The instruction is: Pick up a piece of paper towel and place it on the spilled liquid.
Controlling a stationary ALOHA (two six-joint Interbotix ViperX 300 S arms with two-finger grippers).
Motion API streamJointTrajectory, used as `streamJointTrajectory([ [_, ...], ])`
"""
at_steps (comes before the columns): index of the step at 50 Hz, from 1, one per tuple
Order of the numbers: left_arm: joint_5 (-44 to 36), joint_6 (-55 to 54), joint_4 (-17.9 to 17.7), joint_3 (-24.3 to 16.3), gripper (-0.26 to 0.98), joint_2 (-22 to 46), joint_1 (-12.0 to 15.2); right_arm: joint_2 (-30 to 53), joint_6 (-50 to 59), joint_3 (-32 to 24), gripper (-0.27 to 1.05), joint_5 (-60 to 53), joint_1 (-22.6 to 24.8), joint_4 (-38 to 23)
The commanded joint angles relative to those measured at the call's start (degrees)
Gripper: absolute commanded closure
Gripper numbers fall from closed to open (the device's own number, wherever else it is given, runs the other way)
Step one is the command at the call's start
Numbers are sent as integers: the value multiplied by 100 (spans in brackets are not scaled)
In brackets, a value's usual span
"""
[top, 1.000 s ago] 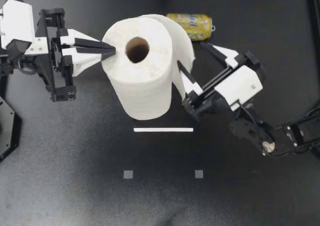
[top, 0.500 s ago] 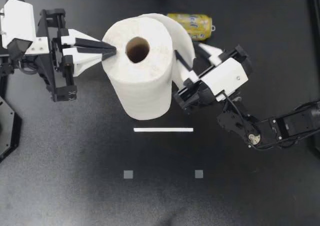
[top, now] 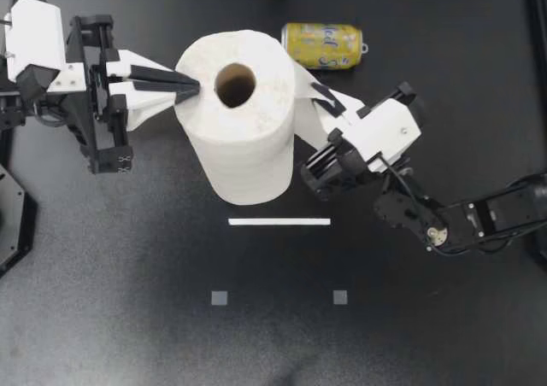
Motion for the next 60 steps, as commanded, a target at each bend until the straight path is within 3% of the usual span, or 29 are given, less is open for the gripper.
streamJointTrajectory([
  [1,167,-44,-9,44,60,114,9,-237,26,0,90,9,-26,97],
  [20,272,-53,-70,114,60,220,158,-633,88,606,91,606,123,721],
  [32,272,-44,-264,141,60,466,237,-343,1222,1143,91,615,70,905],
  [41,272,-18,-255,88,60,483,237,-431,1327,1608,90,686,62,1169],
  [51,272,-9,-255,53,60,483,237,-387,1371,2171,91,703,-264,1274],
  [60,272,-18,-264,53,60,422,237,-422,1389,2672,91,624,-844,1257],
])
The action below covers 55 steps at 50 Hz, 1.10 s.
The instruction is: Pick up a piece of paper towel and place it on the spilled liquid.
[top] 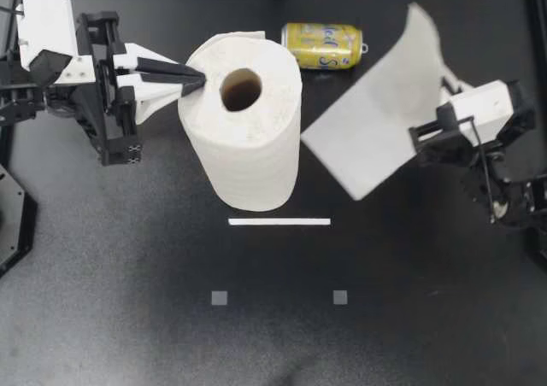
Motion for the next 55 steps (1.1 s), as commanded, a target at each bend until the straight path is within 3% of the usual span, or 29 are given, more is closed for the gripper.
streamJointTrajectory([
  [1,149,0,-9,62,60,167,62,-105,26,176,91,-44,-343,-44],
  [13,141,9,-9,18,60,167,62,-492,0,211,90,-853,-1002,-800],
  [26,132,18,-9,18,60,141,62,-413,-308,0,90,-2575,-2487,-1819],
  [36,114,0,-9,35,60,18,62,-185,-1028,-352,90,-3287,-3401,-2188],
  [55,114,-26,-18,62,60,-35,62,633,-1863,-1169,90,-4148,-4131,-2329],
])
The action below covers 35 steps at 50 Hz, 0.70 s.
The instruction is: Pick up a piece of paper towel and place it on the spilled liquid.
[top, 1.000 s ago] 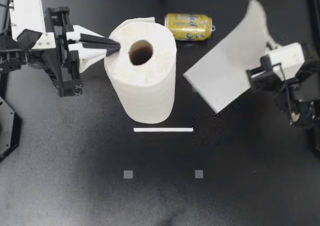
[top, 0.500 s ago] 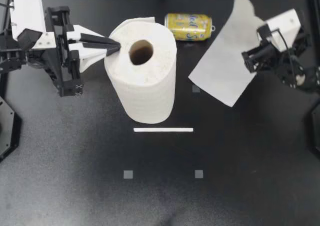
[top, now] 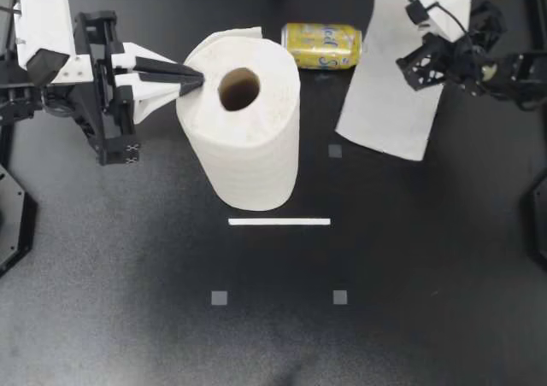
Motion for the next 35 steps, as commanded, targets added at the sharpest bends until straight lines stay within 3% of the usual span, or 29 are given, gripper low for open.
streamJointTrajectory([
  [1,114,-18,-9,53,60,35,53,79,-70,-193,90,-62,-141,-26],
  [22,123,-18,-18,70,60,9,53,316,-527,-527,90,-343,-624,-26],
  [35,114,-18,-9,62,60,9,53,571,-747,-703,89,-668,-677,-18],
])
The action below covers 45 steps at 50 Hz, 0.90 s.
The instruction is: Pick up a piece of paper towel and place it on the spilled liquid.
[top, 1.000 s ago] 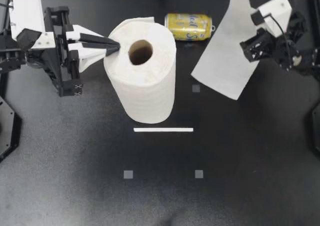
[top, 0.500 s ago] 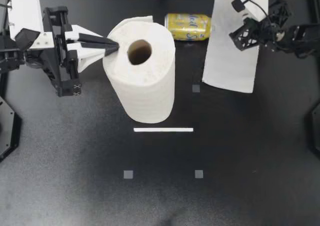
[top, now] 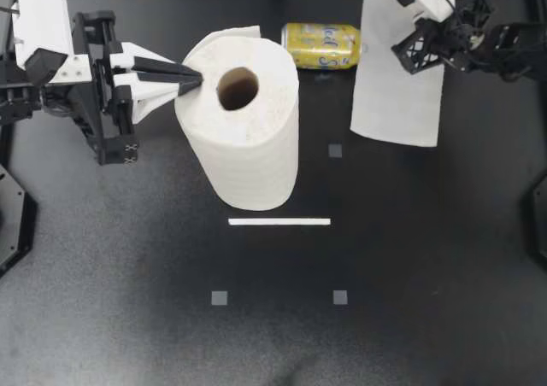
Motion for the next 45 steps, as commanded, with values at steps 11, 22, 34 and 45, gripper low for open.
streamJointTrajectory([
  [11,123,-9,0,53,60,-18,53,-70,-18,-202,69,-97,-44,0],
  [22,97,-9,0,53,60,-26,53,-141,-18,-202,21,-97,-35,229],
  [34,-9,0,0,44,60,-26,53,-686,-53,-79,12,-97,-44,431],
  [45,-149,18,0,44,60,-18,53,-1723,-88,193,12,-316,185,615],
])
